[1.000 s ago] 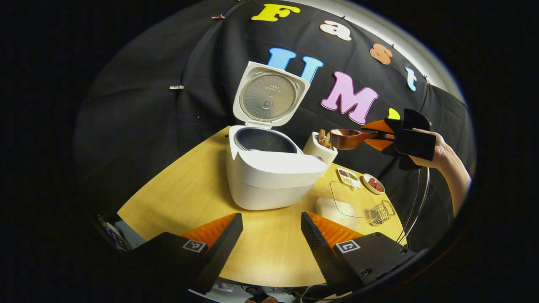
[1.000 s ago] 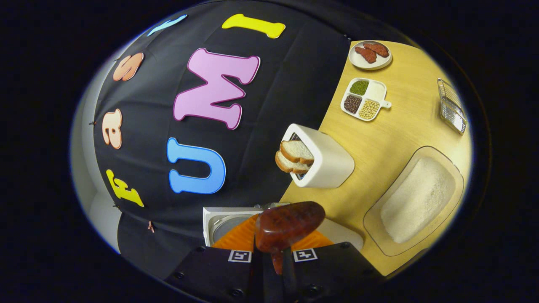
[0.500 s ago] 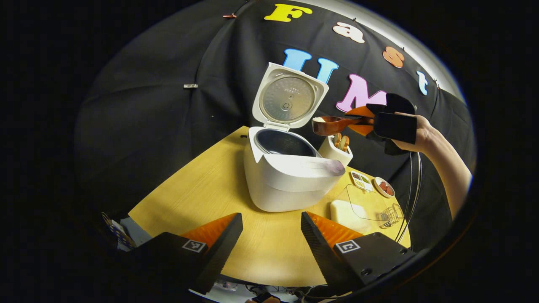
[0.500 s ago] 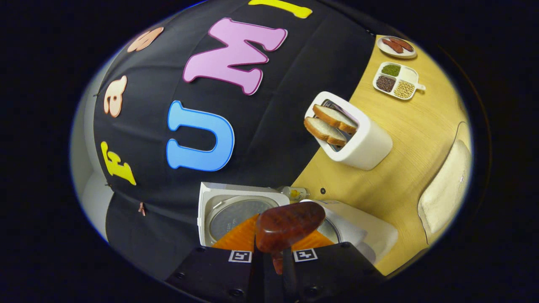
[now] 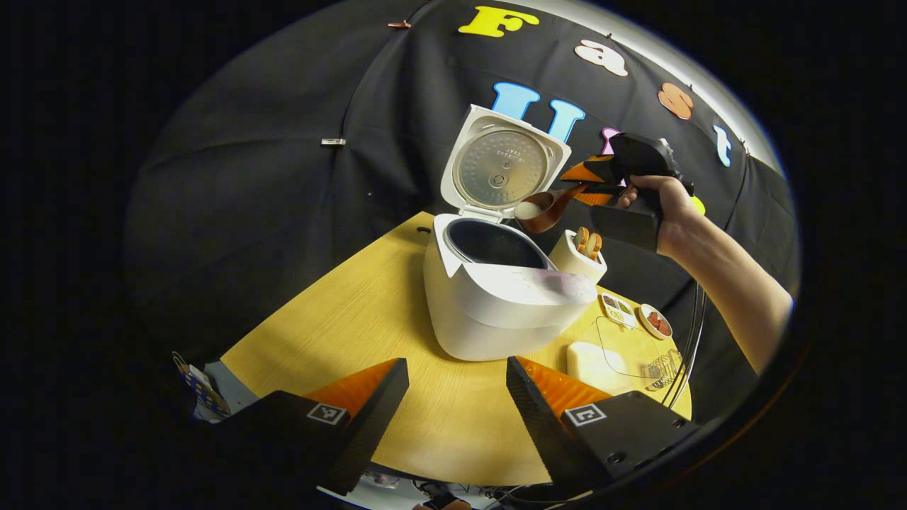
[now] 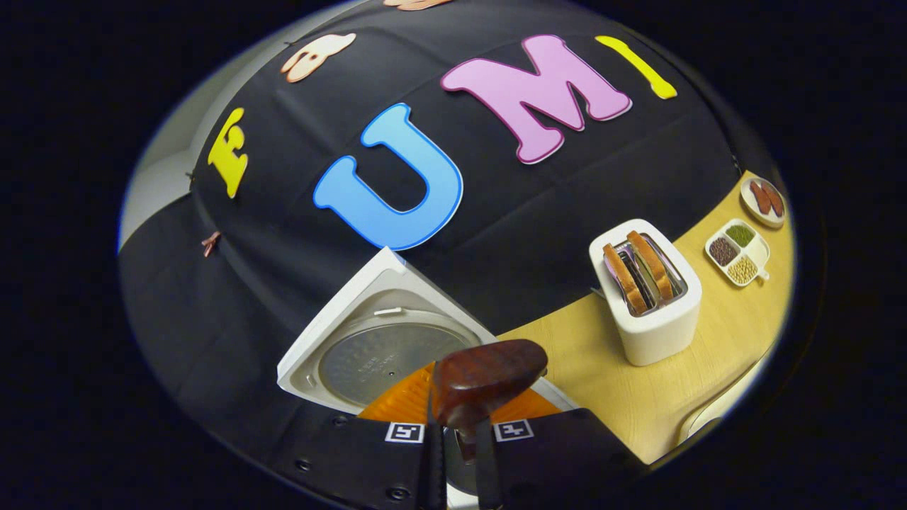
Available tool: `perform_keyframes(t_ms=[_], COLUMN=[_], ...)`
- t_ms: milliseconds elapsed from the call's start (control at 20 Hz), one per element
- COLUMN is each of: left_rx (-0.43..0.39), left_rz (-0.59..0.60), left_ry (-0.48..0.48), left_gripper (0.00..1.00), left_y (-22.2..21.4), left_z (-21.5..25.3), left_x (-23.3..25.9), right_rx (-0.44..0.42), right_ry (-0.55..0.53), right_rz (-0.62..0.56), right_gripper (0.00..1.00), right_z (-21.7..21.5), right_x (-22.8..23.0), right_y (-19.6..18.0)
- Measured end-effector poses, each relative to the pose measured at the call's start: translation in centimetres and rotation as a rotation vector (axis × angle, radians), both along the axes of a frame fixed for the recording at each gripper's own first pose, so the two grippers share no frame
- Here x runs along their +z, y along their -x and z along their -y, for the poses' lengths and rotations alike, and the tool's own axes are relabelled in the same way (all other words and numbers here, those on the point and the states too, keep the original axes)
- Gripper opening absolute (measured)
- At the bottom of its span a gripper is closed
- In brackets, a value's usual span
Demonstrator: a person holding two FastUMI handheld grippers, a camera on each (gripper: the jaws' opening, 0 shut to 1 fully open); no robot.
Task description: Close the left gripper, press the button to open the rice cooker; take a wooden spoon from the chopstick holder with the right hand, scoop a spoonful of rice and pour it into the rice cooker, then put the wooden spoon back into the chopstick holder.
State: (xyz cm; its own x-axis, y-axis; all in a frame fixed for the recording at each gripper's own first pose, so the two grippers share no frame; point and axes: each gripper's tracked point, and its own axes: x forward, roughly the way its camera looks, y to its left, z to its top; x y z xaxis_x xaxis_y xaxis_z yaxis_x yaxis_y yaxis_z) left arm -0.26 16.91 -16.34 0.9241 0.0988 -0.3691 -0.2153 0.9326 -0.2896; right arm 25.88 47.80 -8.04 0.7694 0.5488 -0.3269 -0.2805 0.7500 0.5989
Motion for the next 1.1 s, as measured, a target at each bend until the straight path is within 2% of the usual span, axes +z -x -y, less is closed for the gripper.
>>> perform_keyframes(t_ms=[500,750,950,1100], left_rx=[-0.001,-0.021,-0.029,-0.035], left_rz=[-0.039,-0.056,-0.052,-0.049], left_ry=[-0.003,-0.026,-0.026,-0.032], left_gripper=[0.96,0.96,0.96,0.96], left_y=[0.3,0.1,0.1,0.0], left_z=[0.2,0.4,0.8,1.1], left_x=[-1.9,-2.4,-2.3,-2.3], right_rx=[0.116,0.234,0.333,0.409], right_ry=[0.263,0.389,0.46,0.487], right_rz=[0.244,0.399,0.459,0.551], right_gripper=[0.21,0.21,0.2,0.21], right_z=[-2.1,-3.2,-4.1,-5.0], right_x=[-2.0,-1.6,-2.7,-2.3], right_y=[0.7,2.2,3.9,5.4])
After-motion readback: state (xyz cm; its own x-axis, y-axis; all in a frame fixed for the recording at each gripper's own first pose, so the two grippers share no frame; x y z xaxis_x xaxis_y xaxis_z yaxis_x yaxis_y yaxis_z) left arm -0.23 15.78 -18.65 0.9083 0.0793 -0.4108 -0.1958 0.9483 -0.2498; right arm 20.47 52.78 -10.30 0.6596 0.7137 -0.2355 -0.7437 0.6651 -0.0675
